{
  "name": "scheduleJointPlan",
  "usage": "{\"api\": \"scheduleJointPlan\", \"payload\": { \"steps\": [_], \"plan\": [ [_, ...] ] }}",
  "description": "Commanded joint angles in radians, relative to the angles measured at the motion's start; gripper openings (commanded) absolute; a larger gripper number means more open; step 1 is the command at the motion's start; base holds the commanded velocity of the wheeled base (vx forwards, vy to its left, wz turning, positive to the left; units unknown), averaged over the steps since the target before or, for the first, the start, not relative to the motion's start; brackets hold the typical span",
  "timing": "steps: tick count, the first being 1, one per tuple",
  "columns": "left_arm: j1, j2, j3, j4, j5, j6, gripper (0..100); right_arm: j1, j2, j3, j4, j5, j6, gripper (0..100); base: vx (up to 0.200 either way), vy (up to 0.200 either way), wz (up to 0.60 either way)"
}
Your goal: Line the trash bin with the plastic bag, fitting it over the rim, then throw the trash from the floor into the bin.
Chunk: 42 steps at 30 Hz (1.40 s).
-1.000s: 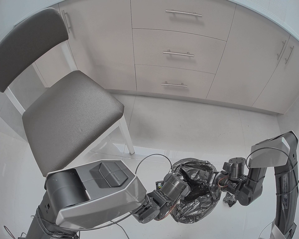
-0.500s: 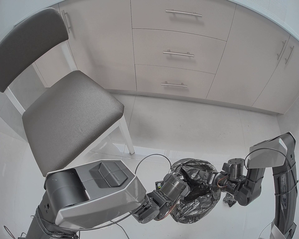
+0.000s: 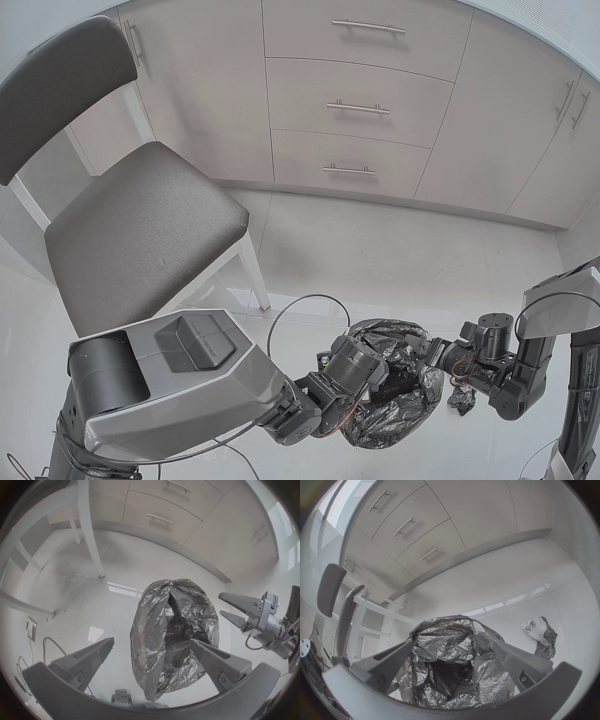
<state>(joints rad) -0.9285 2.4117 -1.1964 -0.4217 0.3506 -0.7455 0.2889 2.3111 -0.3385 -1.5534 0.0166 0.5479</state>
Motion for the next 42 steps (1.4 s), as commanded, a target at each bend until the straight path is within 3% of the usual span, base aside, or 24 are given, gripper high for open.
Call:
{"api": "scheduleJointPlan", "payload": {
  "steps": [1, 24, 36, 42],
  "plan": [
    [0.016, 0.018, -0.028, 0.001, 0.005, 0.040, 100, -0.024, -0.012, 0.003, -0.017, 0.009, 0.000, 100, 0.000, 0.000, 0.00],
    [0.043, 0.063, 0.026, -0.032, 0.002, -0.011, 100, -0.005, 0.171, -0.031, -0.017, 0.005, -0.008, 100, 0.000, 0.000, 0.00],
    [0.034, 0.044, 0.055, -0.032, 0.005, -0.018, 100, 0.007, 0.014, 0.023, -0.017, 0.013, 0.000, 100, 0.000, 0.000, 0.00],
    [0.054, 0.070, 0.052, -0.028, 0.070, 0.028, 100, 0.006, -0.015, 0.029, -0.017, 0.013, 0.003, 100, 0.000, 0.000, 0.00]
  ]
}}
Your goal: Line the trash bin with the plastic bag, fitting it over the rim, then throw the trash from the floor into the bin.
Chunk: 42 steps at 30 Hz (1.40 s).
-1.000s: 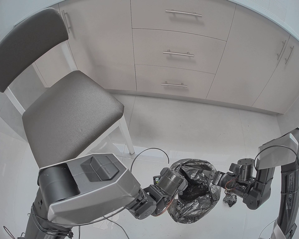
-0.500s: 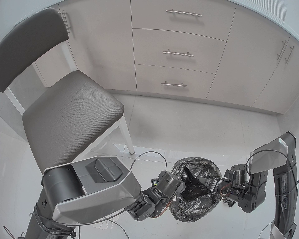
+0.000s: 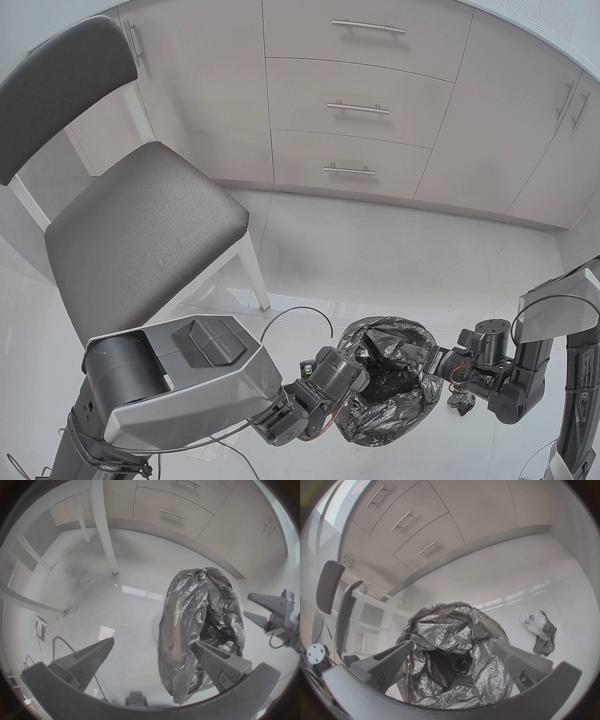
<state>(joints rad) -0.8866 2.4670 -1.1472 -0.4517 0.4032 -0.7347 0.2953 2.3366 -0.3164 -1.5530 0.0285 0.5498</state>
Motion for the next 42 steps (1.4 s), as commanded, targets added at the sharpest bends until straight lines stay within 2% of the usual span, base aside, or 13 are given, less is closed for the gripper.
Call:
{"api": "scheduleJointPlan", "payload": {
  "steps": [1, 5, 11, 25, 32, 42],
  "plan": [
    [0.021, 0.026, 0.007, 0.002, 0.048, 0.047, 100, -0.001, -0.042, 0.007, -0.018, 0.001, 0.001, 100, 0.000, 0.000, 0.00],
    [0.040, 0.038, 0.001, -0.004, 0.126, 0.072, 100, -0.001, -0.049, 0.007, -0.018, 0.001, 0.001, 100, 0.000, 0.000, 0.00],
    [0.041, -0.002, 0.004, -0.004, 0.177, 0.087, 100, -0.007, -0.057, 0.007, -0.018, 0.001, -0.001, 100, 0.000, 0.000, 0.00],
    [0.001, -0.051, 0.007, -0.064, 0.180, 0.083, 100, -0.038, -0.020, -0.009, -0.018, 0.002, -0.002, 100, 0.000, 0.000, 0.00],
    [0.051, -0.053, 0.003, -0.090, 0.180, 0.077, 100, -0.038, -0.005, -0.016, -0.018, 0.002, -0.001, 100, 0.000, 0.000, 0.00],
    [0.112, -0.042, -0.032, -0.108, 0.166, 0.115, 100, -0.036, -0.005, -0.018, -0.018, 0.002, -0.001, 100, 0.000, 0.000, 0.00]
  ]
}}
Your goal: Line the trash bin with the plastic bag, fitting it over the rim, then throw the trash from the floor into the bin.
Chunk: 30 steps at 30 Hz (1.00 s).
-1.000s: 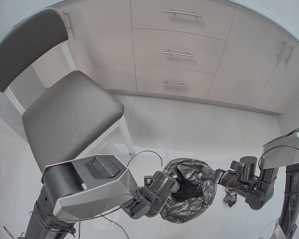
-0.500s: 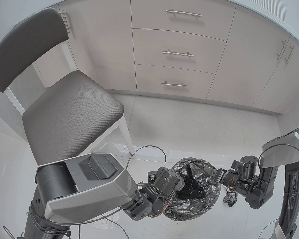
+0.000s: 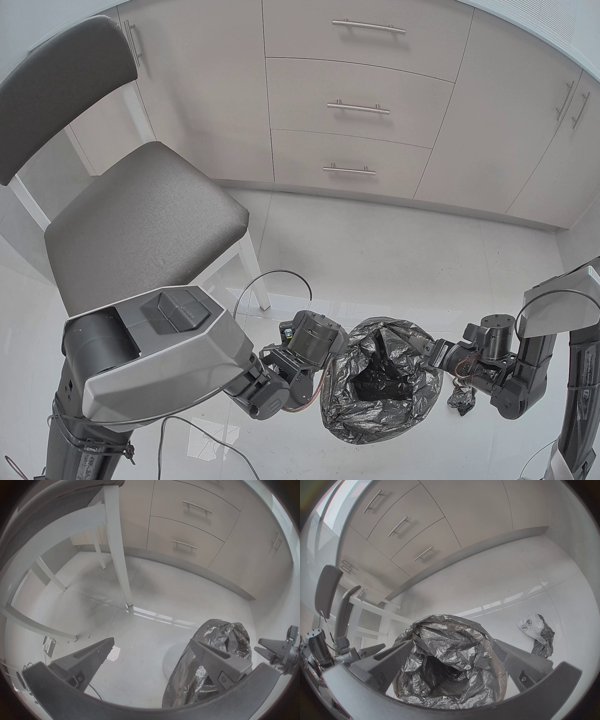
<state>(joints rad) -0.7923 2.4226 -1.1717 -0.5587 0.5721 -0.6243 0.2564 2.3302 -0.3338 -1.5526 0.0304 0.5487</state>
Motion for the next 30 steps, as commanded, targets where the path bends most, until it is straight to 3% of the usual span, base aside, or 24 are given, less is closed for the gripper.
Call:
{"api": "scheduleJointPlan", "payload": {
  "steps": [1, 12, 30],
  "plan": [
    [0.018, 0.000, -0.003, -0.001, -0.006, 0.003, 100, 0.003, 0.000, 0.001, -0.018, 0.000, 0.000, 100, 0.000, 0.000, 0.00],
    [-0.068, -0.017, -0.008, 0.010, -0.020, -0.003, 100, 0.001, -0.005, 0.001, -0.018, 0.000, -0.001, 100, 0.000, 0.000, 0.00],
    [-0.031, 0.086, -0.180, 0.158, -0.049, 0.023, 100, 0.001, -0.006, -0.001, -0.018, -0.001, 0.000, 100, 0.000, 0.000, 0.00]
  ]
}}
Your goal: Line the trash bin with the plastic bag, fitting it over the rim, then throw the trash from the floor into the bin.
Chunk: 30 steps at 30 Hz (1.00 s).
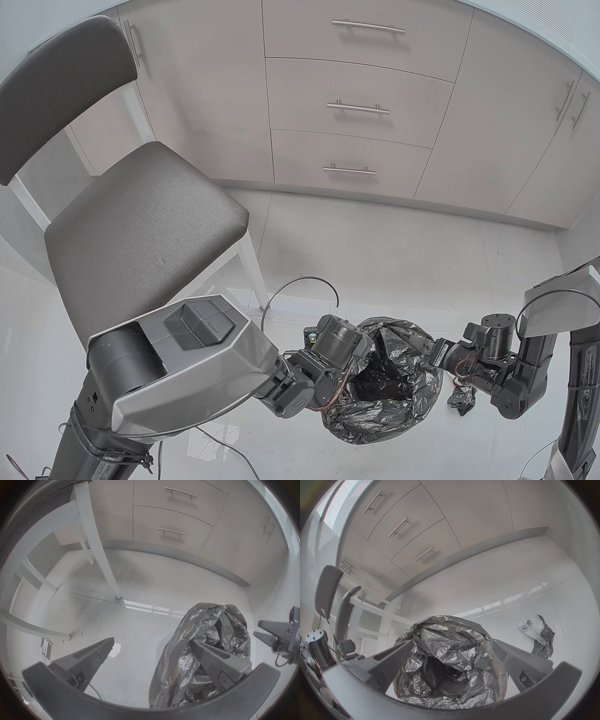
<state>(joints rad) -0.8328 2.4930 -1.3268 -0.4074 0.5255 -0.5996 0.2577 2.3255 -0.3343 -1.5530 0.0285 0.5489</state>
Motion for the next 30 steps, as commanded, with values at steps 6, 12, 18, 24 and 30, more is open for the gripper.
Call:
{"api": "scheduleJointPlan", "payload": {
  "steps": [6, 12, 18, 24, 30],
  "plan": [
    [0.034, 0.024, -0.051, 0.018, -0.002, -0.003, 100, 0.000, -0.003, 0.000, -0.018, 0.001, -0.001, 100, 0.000, 0.000, 0.00],
    [0.040, 0.035, -0.068, 0.018, -0.001, 0.000, 100, 0.002, -0.003, 0.000, -0.018, 0.001, 0.000, 100, 0.000, 0.000, 0.00],
    [0.047, 0.084, -0.104, 0.039, -0.002, 0.004, 100, 0.002, -0.002, -0.002, -0.018, 0.001, -0.001, 100, 0.000, 0.000, 0.00],
    [0.060, 0.129, -0.169, 0.104, -0.004, 0.003, 100, 0.002, 0.000, -0.002, -0.018, 0.001, -0.001, 100, 0.000, 0.000, 0.00],
    [0.061, 0.155, -0.212, 0.156, -0.015, 0.001, 100, 0.002, 0.000, -0.002, -0.018, 0.001, -0.001, 100, 0.000, 0.000, 0.00]
  ]
}}
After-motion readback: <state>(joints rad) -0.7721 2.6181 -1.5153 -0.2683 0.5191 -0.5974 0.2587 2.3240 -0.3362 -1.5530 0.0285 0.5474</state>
